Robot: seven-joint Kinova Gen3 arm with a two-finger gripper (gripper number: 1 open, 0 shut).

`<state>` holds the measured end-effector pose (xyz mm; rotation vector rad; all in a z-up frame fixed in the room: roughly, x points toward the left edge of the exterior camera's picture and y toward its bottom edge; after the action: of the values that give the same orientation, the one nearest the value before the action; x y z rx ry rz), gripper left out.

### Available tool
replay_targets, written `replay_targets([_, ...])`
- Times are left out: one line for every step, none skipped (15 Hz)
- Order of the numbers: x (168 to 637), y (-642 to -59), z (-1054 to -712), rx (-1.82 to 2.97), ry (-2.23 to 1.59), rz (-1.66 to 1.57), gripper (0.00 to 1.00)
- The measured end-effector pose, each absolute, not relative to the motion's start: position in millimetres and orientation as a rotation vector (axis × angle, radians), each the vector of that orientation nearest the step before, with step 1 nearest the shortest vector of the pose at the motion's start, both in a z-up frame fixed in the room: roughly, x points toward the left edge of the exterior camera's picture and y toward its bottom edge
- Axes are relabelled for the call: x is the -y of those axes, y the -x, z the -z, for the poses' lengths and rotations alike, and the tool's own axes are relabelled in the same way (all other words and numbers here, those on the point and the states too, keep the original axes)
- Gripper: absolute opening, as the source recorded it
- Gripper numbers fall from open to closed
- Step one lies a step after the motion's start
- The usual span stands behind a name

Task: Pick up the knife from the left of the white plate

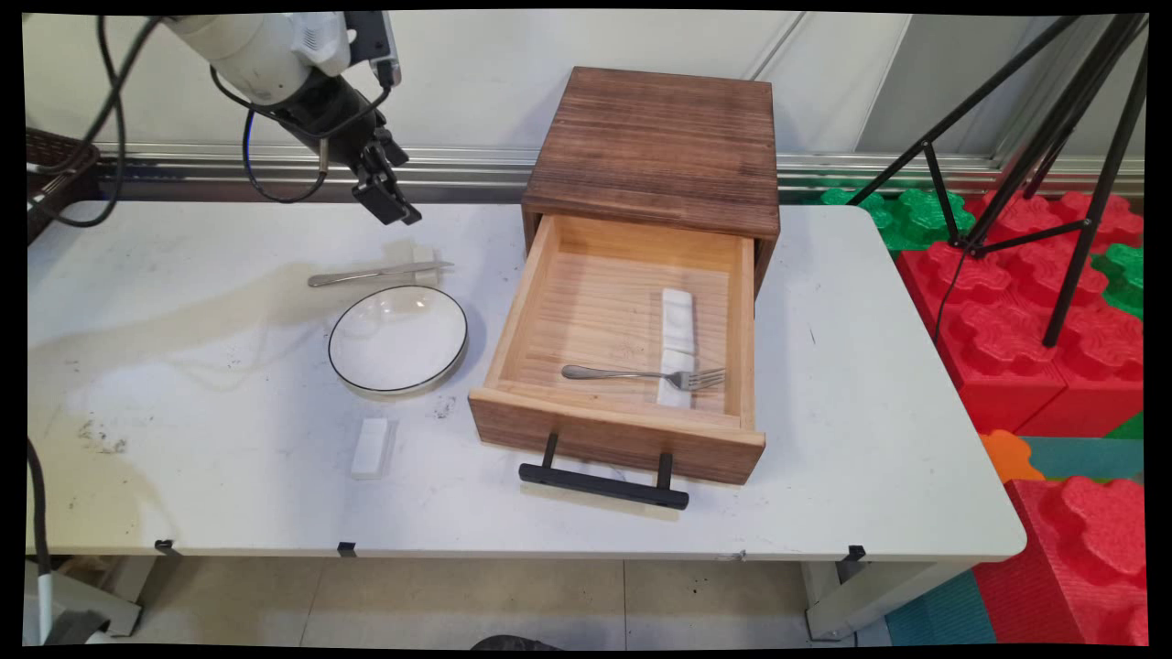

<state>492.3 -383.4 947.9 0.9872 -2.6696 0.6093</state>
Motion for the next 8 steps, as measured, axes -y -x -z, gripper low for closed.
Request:
replay_targets([390,-497,-943,2.688,-0.996,-0.612,1.0])
replay_targets([396,-502,-938,2.708,-1.007,-0.613,1.0])
replay_targets([403,-506,-932,2.728,-1.013,-0.611,1.0])
replay_targets([409,-511,-926,2.747,-1.023,-0.605,1.0])
replay_targets([412,-516,-921,2.762,-1.03,-0.598,1.0])
replay_targets([415,-518,-917,2.771,-1.033,-0.591,1.0])
replay_targets([419,-523,-911,2.783,-1.037,-0.577,1.0])
replay_targets([423,-526,-906,2.793,-1.042,-0.566,1.0])
